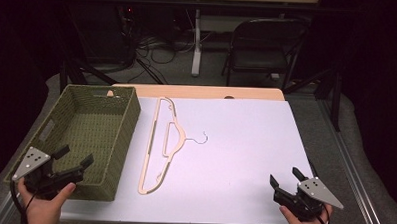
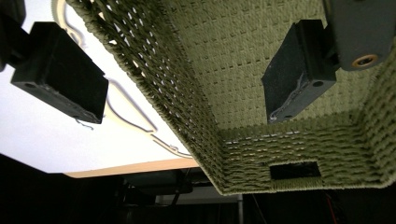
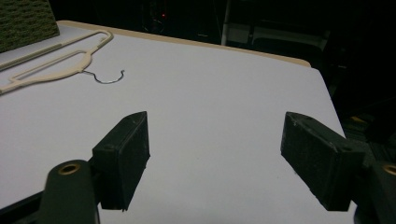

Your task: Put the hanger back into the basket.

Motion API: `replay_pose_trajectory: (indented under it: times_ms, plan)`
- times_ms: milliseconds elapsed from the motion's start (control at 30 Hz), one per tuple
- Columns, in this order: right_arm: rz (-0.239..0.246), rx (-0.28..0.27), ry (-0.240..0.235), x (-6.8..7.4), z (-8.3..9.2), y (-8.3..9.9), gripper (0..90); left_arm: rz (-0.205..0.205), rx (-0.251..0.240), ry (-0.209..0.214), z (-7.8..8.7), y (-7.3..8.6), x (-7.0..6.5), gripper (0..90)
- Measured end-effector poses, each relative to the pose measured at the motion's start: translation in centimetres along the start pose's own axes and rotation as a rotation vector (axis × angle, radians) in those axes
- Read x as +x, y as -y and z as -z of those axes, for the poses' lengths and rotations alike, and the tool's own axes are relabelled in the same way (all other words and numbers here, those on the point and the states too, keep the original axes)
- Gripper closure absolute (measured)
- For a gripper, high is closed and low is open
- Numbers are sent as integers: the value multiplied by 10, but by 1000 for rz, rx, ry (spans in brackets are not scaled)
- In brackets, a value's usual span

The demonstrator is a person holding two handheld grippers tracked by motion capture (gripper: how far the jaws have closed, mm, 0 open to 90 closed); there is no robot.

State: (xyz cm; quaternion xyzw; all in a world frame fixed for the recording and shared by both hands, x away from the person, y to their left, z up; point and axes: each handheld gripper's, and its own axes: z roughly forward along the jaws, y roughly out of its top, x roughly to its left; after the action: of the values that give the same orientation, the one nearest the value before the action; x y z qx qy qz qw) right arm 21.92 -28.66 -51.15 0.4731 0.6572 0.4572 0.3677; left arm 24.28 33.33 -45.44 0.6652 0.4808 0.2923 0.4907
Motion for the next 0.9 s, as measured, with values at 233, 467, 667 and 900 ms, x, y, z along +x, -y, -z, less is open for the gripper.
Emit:
replay_pose_trajectory:
  times_ms: [233,467,667,900]
  plan:
    - [-1,6,-13,1,-1,0,236,-10,19,1,-2,-3,-6,144]
    - [-8,12,-23,1,-5,2,237,-27,44,13,-6,-6,-14,144]
    - [0,14,-33,2,-6,2,237,-38,64,18,-8,-14,-21,151]
    - [-6,17,-43,3,-7,1,237,-73,174,60,-17,-24,-30,151]
